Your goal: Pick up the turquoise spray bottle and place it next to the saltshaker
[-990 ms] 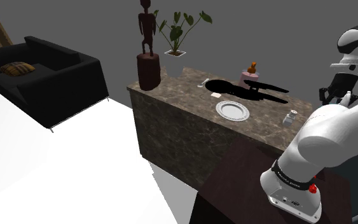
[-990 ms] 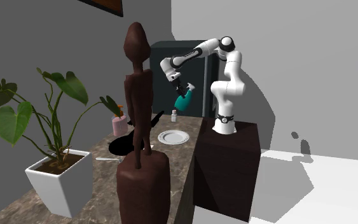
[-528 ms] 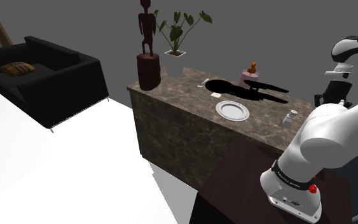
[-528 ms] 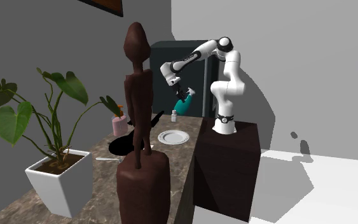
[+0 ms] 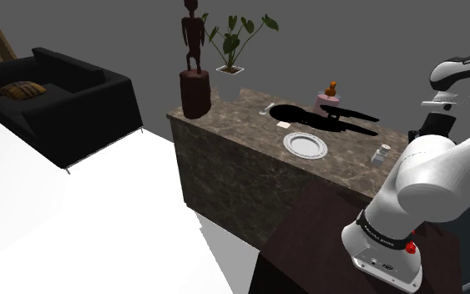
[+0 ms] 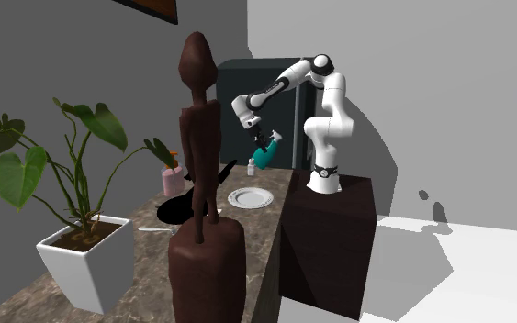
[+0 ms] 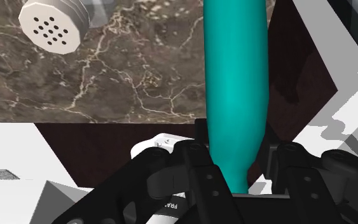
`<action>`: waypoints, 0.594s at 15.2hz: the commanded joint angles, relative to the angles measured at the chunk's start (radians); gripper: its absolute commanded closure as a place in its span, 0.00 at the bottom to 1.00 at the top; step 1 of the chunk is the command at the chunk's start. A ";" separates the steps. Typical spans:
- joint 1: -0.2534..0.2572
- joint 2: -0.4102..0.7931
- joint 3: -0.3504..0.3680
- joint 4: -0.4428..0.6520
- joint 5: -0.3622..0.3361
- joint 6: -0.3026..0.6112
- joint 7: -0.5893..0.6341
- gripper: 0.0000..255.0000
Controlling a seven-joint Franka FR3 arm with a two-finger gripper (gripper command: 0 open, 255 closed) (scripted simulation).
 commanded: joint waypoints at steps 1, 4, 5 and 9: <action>0.001 0.000 -0.005 -0.003 -0.002 0.003 0.001 1.00; 0.001 -0.001 -0.005 -0.003 -0.002 0.003 0.001 1.00; 0.001 -0.001 -0.005 -0.003 -0.002 0.003 0.001 1.00; -0.003 -0.001 -0.003 -0.005 -0.003 0.004 0.000 0.00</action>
